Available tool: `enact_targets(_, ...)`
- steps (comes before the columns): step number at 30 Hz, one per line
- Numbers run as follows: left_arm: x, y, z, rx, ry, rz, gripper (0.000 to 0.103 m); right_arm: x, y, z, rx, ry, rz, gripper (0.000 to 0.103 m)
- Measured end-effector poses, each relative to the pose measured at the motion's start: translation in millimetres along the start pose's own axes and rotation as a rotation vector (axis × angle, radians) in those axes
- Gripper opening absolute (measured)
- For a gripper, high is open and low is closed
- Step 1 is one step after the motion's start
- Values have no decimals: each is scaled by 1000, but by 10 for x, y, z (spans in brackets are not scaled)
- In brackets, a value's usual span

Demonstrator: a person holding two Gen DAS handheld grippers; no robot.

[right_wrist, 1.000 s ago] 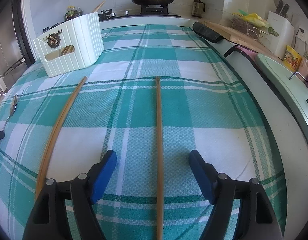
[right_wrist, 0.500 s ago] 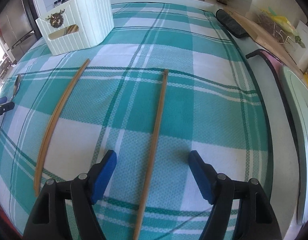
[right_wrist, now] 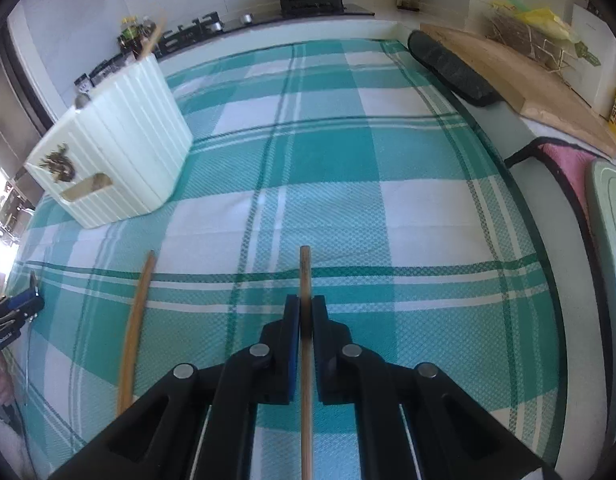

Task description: Organize utensils

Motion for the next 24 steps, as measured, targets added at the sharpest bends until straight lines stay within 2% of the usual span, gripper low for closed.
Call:
enact_targets(7, -74, 814, 275, -156, 8, -82, 41, 462, 1089, 236, -201, 45, 136, 6)
enact_targets(12, -148, 1378, 418, -260, -1, -130, 41, 698, 1787, 348, -327, 87, 187, 6)
enact_targets(18, -169, 1686, 557, -322, 16, -162, 41, 822, 2097, 360, -423, 73, 200, 6)
enact_targets(24, -175, 1766, 681, -337, 29, -190, 41, 902, 2198, 510, -493, 57, 224, 6)
Point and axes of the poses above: each gripper's, at about its wrist camera, not at the fingertips, and y roughly against the way its jaws point, x to its left, z to its top, the point moved 5 cm from there along -y, roughly the way its jaws point, and after that the axes turned 15 degrees about -x, right-handed, at the moved point
